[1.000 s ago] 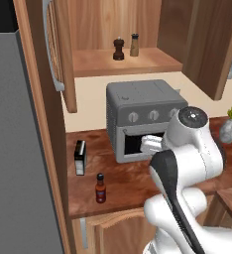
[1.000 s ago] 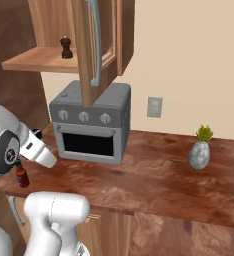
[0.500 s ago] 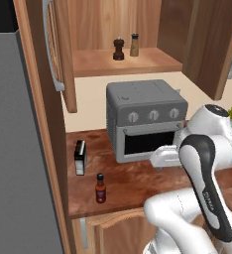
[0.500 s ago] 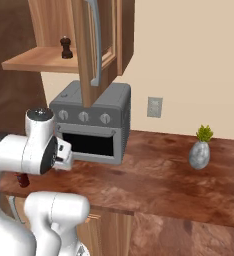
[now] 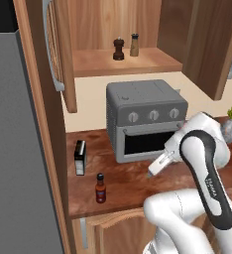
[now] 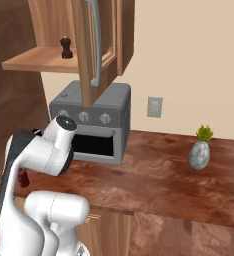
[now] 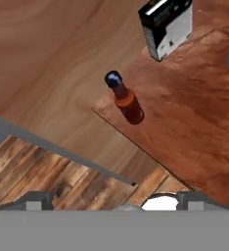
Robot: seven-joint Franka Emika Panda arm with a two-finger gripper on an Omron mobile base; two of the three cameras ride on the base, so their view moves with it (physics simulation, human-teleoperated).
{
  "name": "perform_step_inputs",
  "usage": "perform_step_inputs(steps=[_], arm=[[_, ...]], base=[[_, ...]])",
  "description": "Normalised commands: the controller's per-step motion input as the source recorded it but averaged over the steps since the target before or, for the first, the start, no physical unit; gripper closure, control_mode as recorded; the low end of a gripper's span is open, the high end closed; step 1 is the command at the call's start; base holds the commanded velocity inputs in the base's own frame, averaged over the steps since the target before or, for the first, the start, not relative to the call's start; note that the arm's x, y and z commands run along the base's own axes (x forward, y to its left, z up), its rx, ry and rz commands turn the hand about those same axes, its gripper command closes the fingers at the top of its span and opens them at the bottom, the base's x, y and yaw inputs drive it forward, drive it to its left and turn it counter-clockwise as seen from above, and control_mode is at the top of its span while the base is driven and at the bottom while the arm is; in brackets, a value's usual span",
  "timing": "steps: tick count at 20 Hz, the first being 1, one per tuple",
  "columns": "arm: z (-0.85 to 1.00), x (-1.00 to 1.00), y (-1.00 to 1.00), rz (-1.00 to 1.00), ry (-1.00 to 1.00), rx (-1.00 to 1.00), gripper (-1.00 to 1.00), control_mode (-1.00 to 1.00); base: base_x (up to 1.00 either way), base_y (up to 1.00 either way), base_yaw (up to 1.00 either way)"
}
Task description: There are various items on the counter. Only move the condiments/shakers into the cabinet.
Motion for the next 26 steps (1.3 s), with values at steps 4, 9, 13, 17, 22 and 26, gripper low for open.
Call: perform_step_inputs(steps=[4, 9, 13, 17, 22, 26], arm=[[-0.48, 0.18, 0.41, 0.57, -0.15, 0.27, -1.0, -1.0], [-0.48, 0.03, 0.02, 0.47, -0.28, 0.39, -1.0, -1.0], [-0.5, 0.0, -0.02, 0.31, -0.36, 0.5, -1.0, -1.0], [-0.42, 0.0, 0.0, 0.17, -0.28, 0.42, -1.0, -1.0], [-0.3, 0.15, 0.0, 0.04, -0.11, 0.3, -1.0, -1.0], [-0.15, 0.27, 0.03, 0.0, -0.02, 0.07, -1.0, -1.0]], base=[[0.0, 0.0, 0.0], [0.0, 0.0, 0.0], [0.0, 0.0, 0.0], [0.0, 0.0, 0.0], [0.0, 0.0, 0.0], [0.0, 0.0, 0.0]])
